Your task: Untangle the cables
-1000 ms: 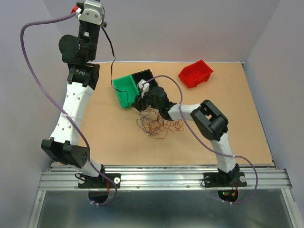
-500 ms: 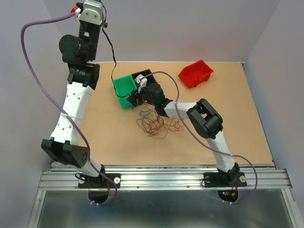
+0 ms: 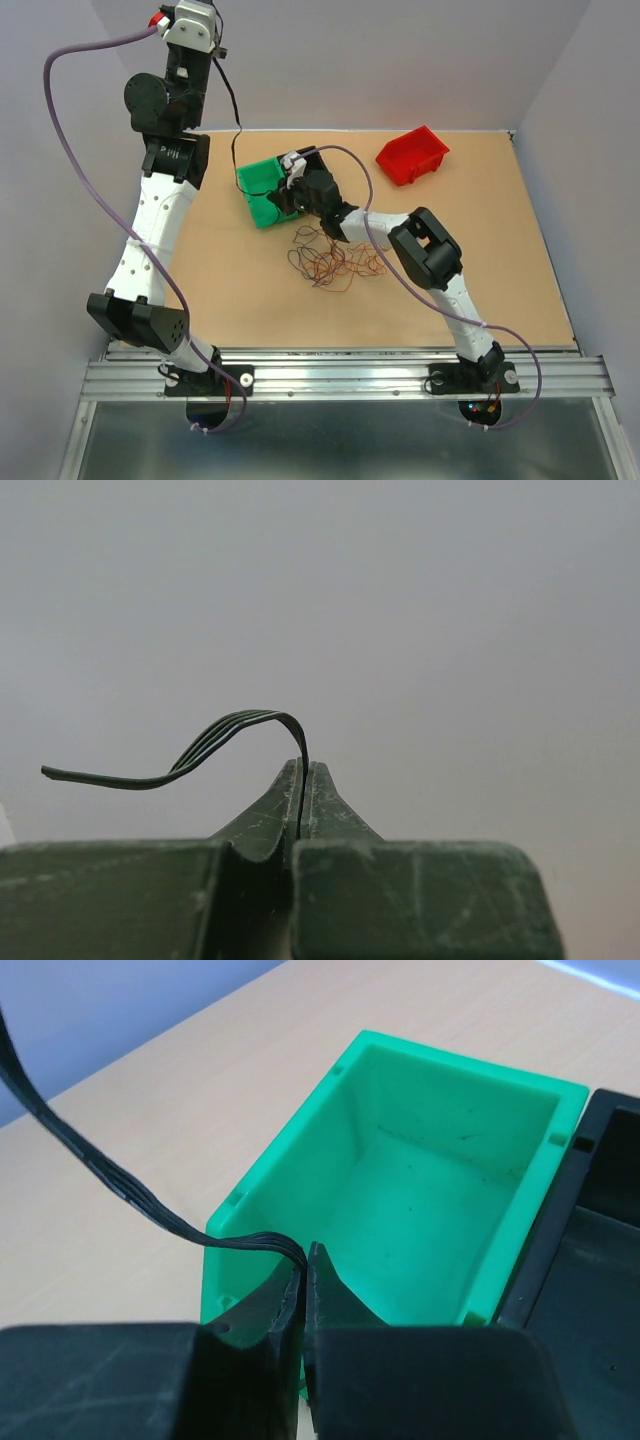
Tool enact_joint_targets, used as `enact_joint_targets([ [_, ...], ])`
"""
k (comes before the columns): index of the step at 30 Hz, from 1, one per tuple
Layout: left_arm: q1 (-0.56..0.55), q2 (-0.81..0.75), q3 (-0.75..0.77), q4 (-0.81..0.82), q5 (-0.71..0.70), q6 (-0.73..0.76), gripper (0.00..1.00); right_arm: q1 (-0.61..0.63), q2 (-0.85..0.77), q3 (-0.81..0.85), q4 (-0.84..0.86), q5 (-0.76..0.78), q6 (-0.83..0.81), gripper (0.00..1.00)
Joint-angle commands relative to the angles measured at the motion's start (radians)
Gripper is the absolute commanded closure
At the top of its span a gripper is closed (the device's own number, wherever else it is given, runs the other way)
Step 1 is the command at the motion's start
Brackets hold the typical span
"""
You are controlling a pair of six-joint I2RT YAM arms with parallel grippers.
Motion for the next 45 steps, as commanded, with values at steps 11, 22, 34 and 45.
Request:
enact_joint_targets([
  [11, 0.001, -0.004, -0.007, 0.067, 0.002, -0.001, 1.00, 0.003, 0.116, 0.283, -0.005, 0.136, -0.036, 0.99],
  [22, 0.001, 0.131, 0.035, 0.075, -0.014, -0.034, 1.00, 0.001, 0.122, 0.271, -0.004, 0.168, -0.058, 0.62],
  [34, 0.001, 0.193, 0.013, 0.081, -0.005, -0.096, 1.00, 0.003, -0.028, 0.028, 0.114, 0.174, -0.040, 0.59],
  [45, 0.001, 0.171, -0.105, 0.110, 0.035, -0.121, 1.00, 0.001, -0.215, -0.253, 0.220, 0.240, -0.026, 0.60],
])
